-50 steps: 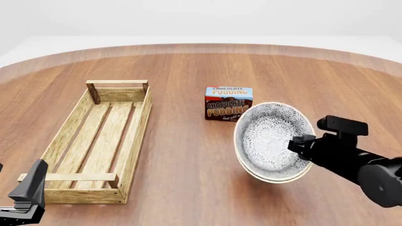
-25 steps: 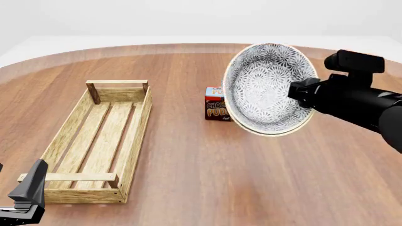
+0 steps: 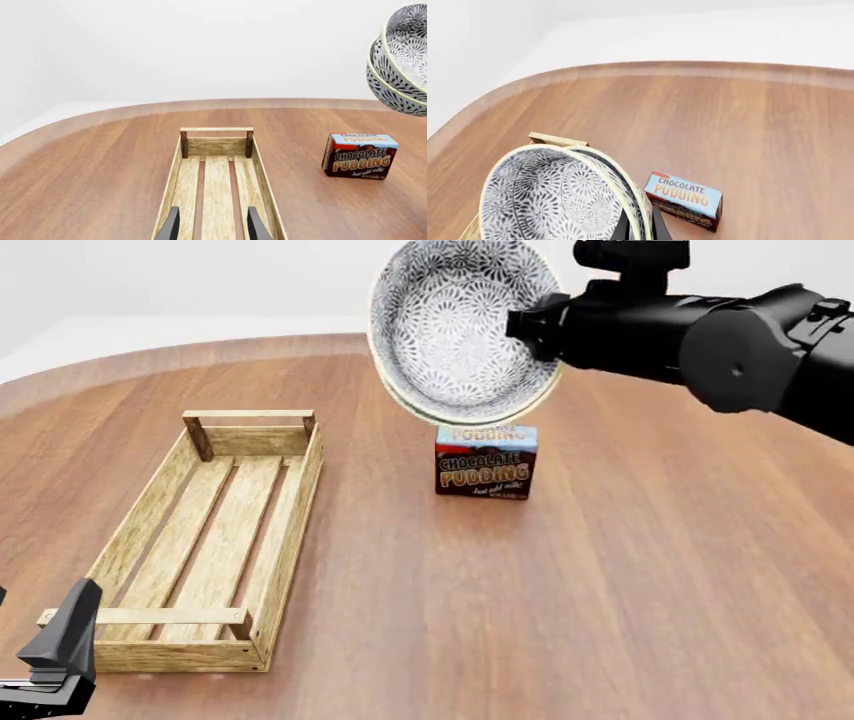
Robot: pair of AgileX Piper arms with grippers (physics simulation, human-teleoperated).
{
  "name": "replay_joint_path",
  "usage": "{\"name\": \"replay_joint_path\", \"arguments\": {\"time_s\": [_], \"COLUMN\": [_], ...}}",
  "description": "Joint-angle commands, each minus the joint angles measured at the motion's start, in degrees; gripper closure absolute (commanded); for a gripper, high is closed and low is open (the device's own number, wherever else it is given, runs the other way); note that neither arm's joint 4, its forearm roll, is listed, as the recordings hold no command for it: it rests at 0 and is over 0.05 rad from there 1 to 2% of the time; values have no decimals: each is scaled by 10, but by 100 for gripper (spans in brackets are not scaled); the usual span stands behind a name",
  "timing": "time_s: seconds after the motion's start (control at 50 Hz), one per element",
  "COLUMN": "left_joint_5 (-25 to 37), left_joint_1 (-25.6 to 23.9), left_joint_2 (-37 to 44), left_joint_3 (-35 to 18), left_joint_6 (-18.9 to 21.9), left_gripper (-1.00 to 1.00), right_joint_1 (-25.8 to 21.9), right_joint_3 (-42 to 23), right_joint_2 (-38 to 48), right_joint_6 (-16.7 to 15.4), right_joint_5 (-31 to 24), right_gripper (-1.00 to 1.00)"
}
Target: Stack the left bowl on the right bowl and place them in the tray.
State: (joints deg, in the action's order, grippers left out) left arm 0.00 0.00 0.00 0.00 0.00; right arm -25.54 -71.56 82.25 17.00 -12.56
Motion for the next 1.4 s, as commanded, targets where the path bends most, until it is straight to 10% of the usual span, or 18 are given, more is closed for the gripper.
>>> {"name": "replay_joint_path", "arguments": {"time_s": [0.02,0.46,1.4], "left_joint_5": [0,0,0], "left_joint_1": [0,0,0], "left_joint_2": [0,0,0], "left_joint_3": [0,0,0], "left_joint_6": [0,0,0], "left_gripper": [-100,-100,-100], "right_joint_1": [-56,-140,-221], "right_joint_3": [-159,-487,-675], "right_joint_2": [118,380,590], "right_joint_6": [3,34,88], "right_joint_5": [-19,-119,-119], "right_gripper": [100,100,100]}}
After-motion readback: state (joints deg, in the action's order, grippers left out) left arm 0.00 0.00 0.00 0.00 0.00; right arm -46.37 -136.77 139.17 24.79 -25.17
